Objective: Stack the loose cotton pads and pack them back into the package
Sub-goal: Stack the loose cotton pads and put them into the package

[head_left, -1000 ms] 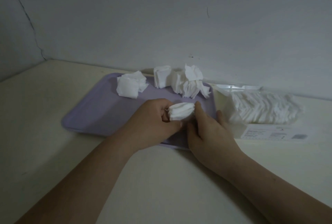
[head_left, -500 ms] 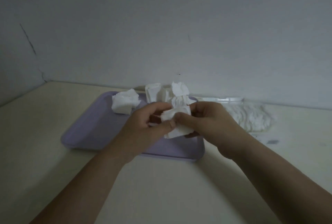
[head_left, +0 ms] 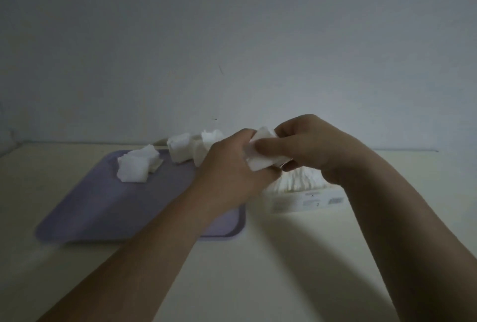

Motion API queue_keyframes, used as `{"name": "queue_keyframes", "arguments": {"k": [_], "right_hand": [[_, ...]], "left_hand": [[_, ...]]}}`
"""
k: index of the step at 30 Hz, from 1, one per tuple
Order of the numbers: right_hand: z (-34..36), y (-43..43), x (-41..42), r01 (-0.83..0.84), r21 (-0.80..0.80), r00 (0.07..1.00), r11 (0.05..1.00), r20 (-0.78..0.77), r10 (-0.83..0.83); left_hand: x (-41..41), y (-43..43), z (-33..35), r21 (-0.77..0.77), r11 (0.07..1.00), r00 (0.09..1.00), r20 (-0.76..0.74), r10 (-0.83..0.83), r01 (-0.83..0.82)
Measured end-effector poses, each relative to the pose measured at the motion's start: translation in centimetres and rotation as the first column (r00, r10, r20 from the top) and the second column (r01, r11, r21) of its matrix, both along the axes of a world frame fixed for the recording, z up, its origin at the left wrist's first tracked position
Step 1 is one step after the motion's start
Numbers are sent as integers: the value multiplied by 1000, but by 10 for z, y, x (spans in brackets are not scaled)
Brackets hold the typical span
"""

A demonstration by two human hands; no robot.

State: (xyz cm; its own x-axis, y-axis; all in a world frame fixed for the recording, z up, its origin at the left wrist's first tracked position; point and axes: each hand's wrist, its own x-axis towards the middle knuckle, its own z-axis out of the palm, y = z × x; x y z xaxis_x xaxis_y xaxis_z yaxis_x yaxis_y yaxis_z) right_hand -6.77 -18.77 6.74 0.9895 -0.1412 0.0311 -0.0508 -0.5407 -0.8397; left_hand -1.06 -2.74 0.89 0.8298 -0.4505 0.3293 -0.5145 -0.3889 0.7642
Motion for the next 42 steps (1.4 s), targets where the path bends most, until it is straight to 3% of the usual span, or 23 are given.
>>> {"name": "queue_keyframes", "arguments": {"k": [2,6,9,16,21,27,29,34,39,42], "right_hand": [[4,-13,-2,60,-120,998,991,1,-60],[-4,-30,-2,72,-390,981,918,-139,-136],[-13,-30,7,40,-458,966,888,-209,-151],[-31,-18,22,81,-623,968,778,-135,-209],[-40,2,24,40,-793,963,608,-132,-237],[-45,-7,29,-125,-656,951,744,-292,-97],[-40,-12,24,-170,-643,935,747,-345,-84],[-41,-12,25,-121,-656,939,745,-319,-129],[-47,-4,28,-113,-557,951,823,-300,-73],[-41,-8,26,-152,-549,946,822,-321,-40]], "left_hand": [[3,-7,-7,12,997,994,-69,-80,81],[3,-10,-26,108,993,994,-99,-40,51],[3,-11,-30,120,993,994,-102,26,-14],[3,-10,-35,73,997,981,-193,28,-14],[5,-9,-39,26,1000,975,-221,23,-17],[3,-4,-42,-102,995,941,-337,-34,-1],[1,-2,-41,-117,993,932,-360,-49,7],[3,0,-45,-133,991,932,-354,-74,28],[6,-1,-49,-145,989,932,-352,-84,34],[7,-1,-52,-144,989,937,-342,-72,23]]}}
